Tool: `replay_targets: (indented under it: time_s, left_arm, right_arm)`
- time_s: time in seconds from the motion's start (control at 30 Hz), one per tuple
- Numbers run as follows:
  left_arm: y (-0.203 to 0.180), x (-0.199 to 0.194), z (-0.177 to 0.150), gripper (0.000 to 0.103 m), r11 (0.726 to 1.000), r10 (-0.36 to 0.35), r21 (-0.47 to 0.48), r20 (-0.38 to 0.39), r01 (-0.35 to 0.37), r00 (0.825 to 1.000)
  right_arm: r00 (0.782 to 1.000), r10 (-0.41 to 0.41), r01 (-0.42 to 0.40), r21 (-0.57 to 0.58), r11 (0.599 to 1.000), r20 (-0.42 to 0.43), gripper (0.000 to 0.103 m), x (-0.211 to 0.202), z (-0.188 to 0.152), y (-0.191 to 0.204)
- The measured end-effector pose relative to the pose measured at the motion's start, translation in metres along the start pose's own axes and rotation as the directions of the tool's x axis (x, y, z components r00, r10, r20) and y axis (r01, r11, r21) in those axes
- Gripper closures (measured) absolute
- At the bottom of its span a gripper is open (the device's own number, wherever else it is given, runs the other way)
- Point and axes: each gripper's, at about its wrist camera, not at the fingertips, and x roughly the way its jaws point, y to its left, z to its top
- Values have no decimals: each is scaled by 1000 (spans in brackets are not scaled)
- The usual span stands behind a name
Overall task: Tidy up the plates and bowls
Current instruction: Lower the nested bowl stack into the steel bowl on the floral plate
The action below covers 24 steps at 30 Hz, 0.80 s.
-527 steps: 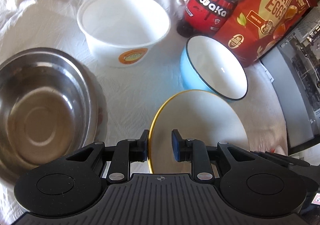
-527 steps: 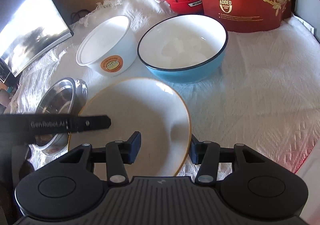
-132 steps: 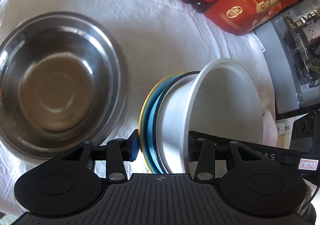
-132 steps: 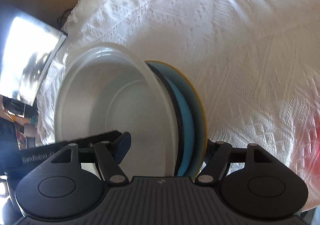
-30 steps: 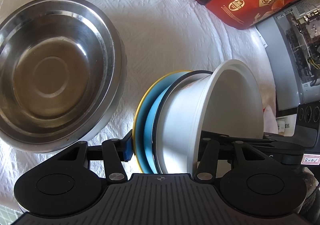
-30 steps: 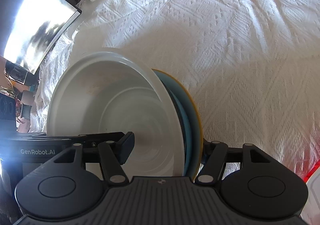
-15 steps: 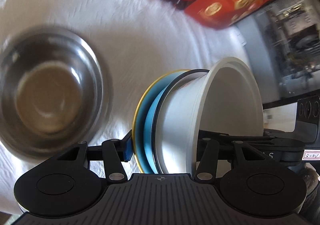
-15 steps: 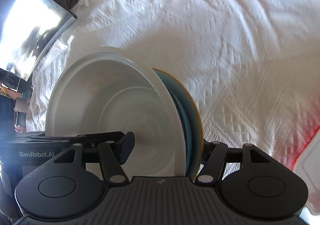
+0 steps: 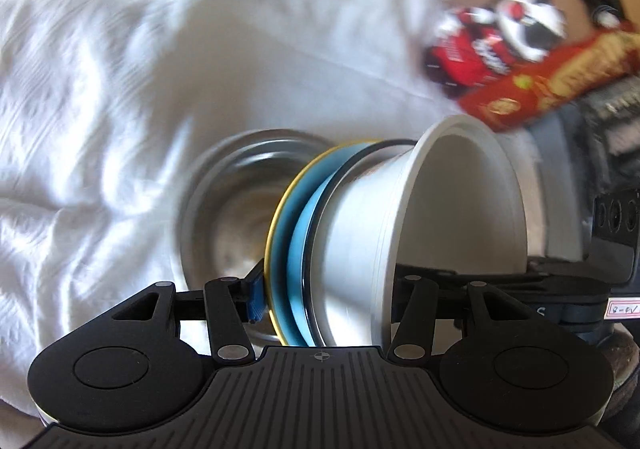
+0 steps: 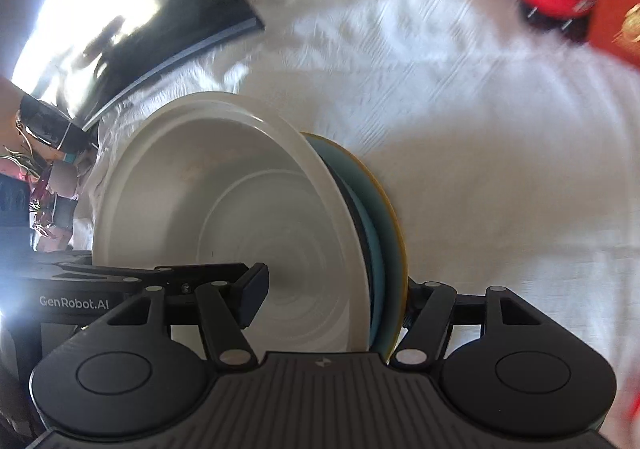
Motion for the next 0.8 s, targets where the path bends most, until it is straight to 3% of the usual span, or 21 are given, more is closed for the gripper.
replay_targets:
  time_s: [0.17, 0.3, 0.43, 0.8]
  left_arm:
    - [30, 22, 5, 51, 997, 15, -71, -17, -16, 1000]
    - [31, 19, 2, 58, 998, 46, -42, 9, -46, 999]
    - [40, 9, -2, 60, 998, 23, -64, 27, -21, 999]
    - [31, 5, -9, 62, 997, 73, -27, 70, -71, 995]
  right_arm:
    - [995, -38, 39, 7, 999, -87, 40, 47, 8, 4]
    - [989, -126, 120, -83, 989, -76, 39, 51, 8, 21]
    - [985, -141, 134, -73, 988, -95, 38, 53, 9, 23]
    - [982, -185, 181, -73, 981, -49, 38, 40, 8, 29]
